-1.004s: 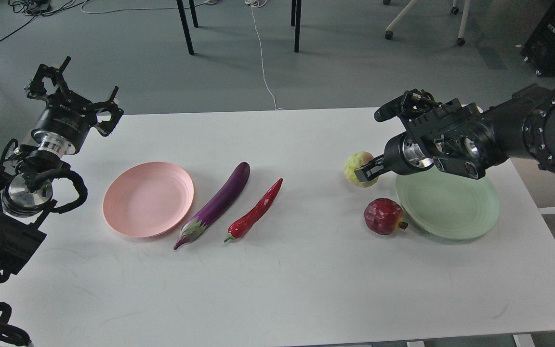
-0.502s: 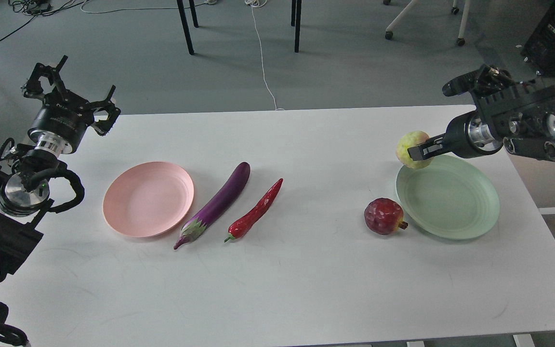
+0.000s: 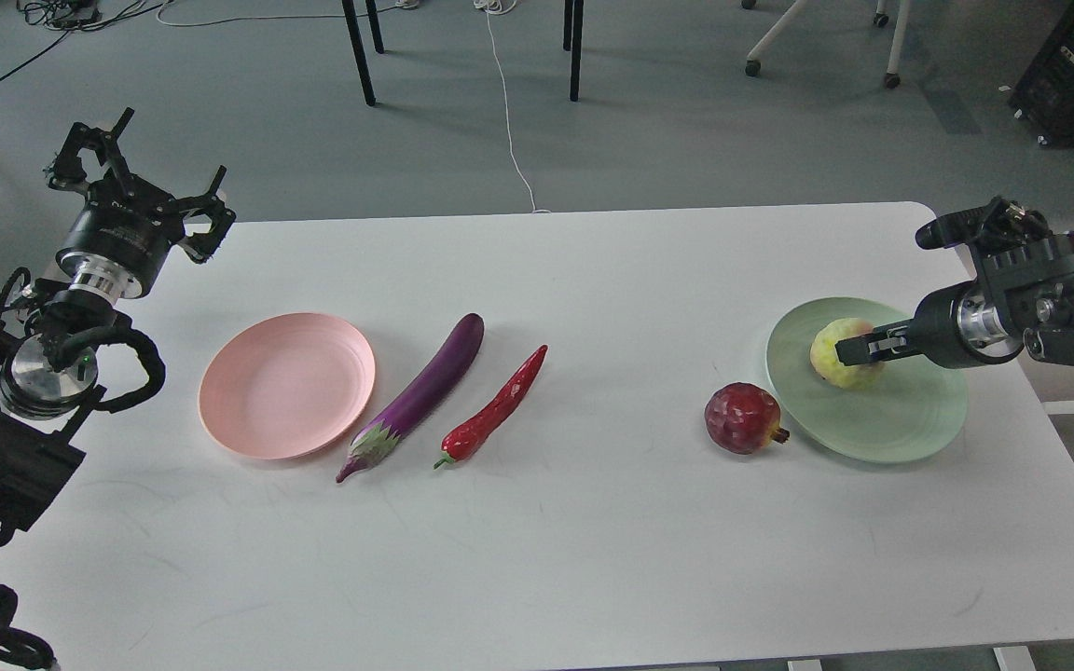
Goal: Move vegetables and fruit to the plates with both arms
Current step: 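Lift the peach with the right gripper and set it on the green plate, then move the right gripper to the red pomegranate and grasp it, then place the pomegranate on the green plate and release it, then withdraw the right arm and raise the left arm, then lower the left gripper onto the purple eggplant and grasp it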
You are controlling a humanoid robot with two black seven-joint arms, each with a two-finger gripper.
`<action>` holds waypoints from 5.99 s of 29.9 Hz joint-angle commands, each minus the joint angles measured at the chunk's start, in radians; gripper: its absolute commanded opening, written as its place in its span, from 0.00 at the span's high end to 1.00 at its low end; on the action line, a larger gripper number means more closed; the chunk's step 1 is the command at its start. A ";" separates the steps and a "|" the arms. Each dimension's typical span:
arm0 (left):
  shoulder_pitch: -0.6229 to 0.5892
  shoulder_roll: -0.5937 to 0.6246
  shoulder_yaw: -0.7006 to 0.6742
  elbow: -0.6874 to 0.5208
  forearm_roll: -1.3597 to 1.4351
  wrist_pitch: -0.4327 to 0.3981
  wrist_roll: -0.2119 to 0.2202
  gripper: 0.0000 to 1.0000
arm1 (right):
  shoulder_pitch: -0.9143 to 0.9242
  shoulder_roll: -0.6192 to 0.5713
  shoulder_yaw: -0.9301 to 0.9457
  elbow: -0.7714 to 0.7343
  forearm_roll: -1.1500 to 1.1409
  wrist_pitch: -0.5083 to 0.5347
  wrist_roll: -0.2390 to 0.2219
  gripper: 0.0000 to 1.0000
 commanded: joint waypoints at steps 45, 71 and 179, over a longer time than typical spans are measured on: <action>0.006 0.032 0.000 0.006 0.000 0.000 0.000 0.02 | 0.118 0.348 -0.083 0.204 -0.049 -0.083 0.017 0.56; 0.011 0.043 -0.003 0.011 -0.002 0.000 -0.001 0.02 | 0.227 -0.074 -0.083 0.328 -0.109 -0.101 0.017 0.53; -0.172 -0.029 0.715 -0.381 2.226 0.272 0.037 0.57 | -1.028 -0.436 1.842 0.112 1.019 0.398 0.110 0.01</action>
